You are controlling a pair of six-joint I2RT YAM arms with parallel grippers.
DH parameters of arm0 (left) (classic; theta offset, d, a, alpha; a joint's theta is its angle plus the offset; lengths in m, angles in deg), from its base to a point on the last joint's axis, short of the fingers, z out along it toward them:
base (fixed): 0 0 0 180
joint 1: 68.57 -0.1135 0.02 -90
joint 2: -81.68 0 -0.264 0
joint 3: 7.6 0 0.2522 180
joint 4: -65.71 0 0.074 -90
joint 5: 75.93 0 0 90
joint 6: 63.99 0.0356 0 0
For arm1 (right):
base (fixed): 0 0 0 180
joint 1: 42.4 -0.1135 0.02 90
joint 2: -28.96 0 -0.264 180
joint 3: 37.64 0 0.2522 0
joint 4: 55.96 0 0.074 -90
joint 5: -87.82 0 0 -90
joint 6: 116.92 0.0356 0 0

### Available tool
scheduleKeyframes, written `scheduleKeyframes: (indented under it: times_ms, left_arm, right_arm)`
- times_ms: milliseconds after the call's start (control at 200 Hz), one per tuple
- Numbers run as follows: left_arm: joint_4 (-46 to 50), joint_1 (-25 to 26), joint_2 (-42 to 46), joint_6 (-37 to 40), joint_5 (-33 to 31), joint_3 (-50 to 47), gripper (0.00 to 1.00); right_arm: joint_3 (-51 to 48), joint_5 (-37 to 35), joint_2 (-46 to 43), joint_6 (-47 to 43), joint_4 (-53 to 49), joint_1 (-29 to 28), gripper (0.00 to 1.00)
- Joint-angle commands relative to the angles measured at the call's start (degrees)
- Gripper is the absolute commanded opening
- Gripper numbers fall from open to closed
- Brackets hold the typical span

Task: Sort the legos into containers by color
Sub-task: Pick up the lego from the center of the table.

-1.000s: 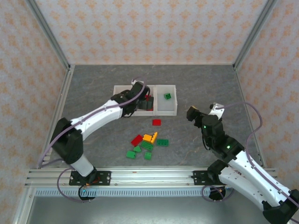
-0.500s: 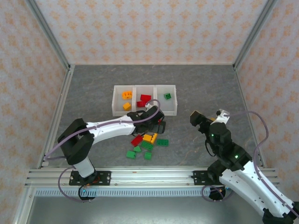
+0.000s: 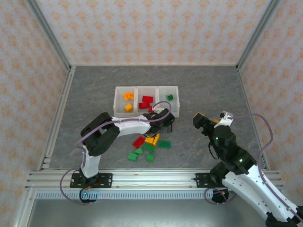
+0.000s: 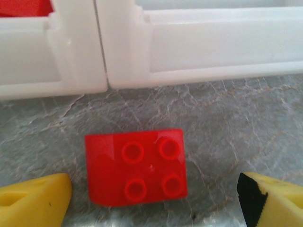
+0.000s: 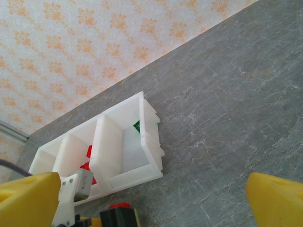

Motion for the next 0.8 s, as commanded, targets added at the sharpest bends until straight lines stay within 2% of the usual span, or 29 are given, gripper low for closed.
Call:
scheduleKeyframes:
  times_ms: [0, 235, 440, 796]
  left_arm:
    - [0.43, -0.05, -2.69, -1.38, -4.67, 4.01, 0.92]
    - [2.64, -2.17, -5.01, 0.04, -5.25, 5.22, 0.71]
    - [-0.03, -3.06, -3.39, -0.49, -3.06, 0.9, 0.67]
    - [-3.6, -3.0, 0.56, 1.04, 0.61, -3.03, 0.45]
  right_arm:
    - [0.39, -0.06, -1.42, -0.71, -0.44, -1.61, 1.0]
    - [0.19, -4.22, -1.71, 0.1, -1.01, -4.11, 1.0]
    - [-0.13, -6.13, -2.13, 0.8, -1.16, -5.28, 1.0]
    - [-0.98, -7.41, -2.06, -0.52, 0.3, -5.45, 1.0]
